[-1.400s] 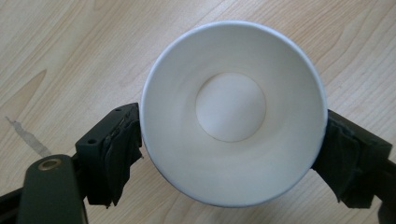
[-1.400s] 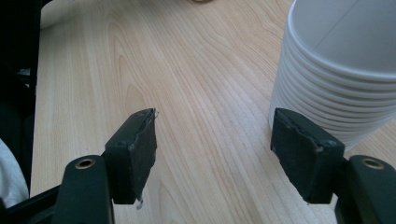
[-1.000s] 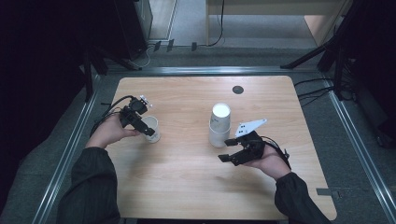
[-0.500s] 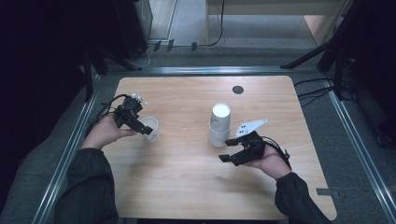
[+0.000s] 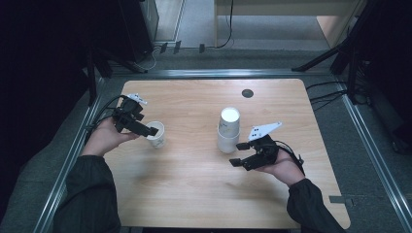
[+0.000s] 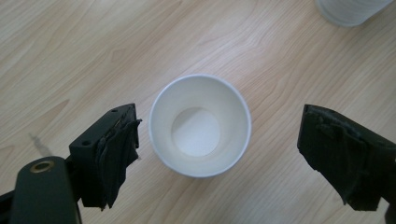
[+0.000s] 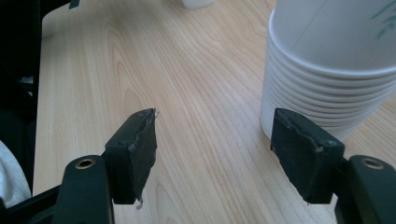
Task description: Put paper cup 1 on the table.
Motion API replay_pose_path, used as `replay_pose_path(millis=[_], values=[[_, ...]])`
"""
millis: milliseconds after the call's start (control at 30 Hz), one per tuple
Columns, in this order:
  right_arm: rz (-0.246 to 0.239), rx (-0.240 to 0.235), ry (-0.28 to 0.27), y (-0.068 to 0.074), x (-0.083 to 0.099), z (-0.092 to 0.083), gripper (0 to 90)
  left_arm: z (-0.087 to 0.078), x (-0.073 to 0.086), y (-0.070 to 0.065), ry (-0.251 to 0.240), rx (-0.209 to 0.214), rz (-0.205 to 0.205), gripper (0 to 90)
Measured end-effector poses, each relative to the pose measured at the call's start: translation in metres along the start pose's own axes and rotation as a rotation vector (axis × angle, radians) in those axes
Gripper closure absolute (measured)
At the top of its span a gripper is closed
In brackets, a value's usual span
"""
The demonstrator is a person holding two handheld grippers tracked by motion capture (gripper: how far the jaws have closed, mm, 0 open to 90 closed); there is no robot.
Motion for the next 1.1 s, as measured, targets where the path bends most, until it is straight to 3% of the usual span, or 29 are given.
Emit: replay_pose_path(millis=[100,400,667,767,967,1100], values=[[0.006,0.001,-0.002,-0.001,0.0,-0.003,31.8,0.0,0.0,-0.005,-0.012,0.029,-0.008,13.2],[0.005,0.024,-0.03,-0.006,-0.001,-0.016,32.8,0.004,0.001,-0.035,-0.019,0.08,0.031,13.7],[-0.02,0.029,-0.053,-0.006,-0.006,-0.025,33.1,0.007,-0.008,-0.066,-0.086,0.165,0.022,14.4],[-0.017,0.024,-0.033,-0.005,-0.006,-0.025,35.2,0.009,-0.009,-0.083,-0.114,0.224,0.025,15.0],[-0.021,0.013,-0.055,-0.004,-0.008,-0.028,35.6,0.017,-0.006,-0.097,-0.131,0.243,0.04,15.2],[-0.03,0.019,-0.056,-0.004,-0.007,-0.028,35.8,0.027,0.002,-0.109,-0.141,0.284,0.044,15.2]])
Point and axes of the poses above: each handheld gripper's, and its own axes: z roughly forward along the jaws, x roughly out of its underside, y roughly to its left, the point moved 9 cm from there along z, roughly forward along the jaws, and after that the axes turned 9 degrees about -z, right-handed, at the moved point
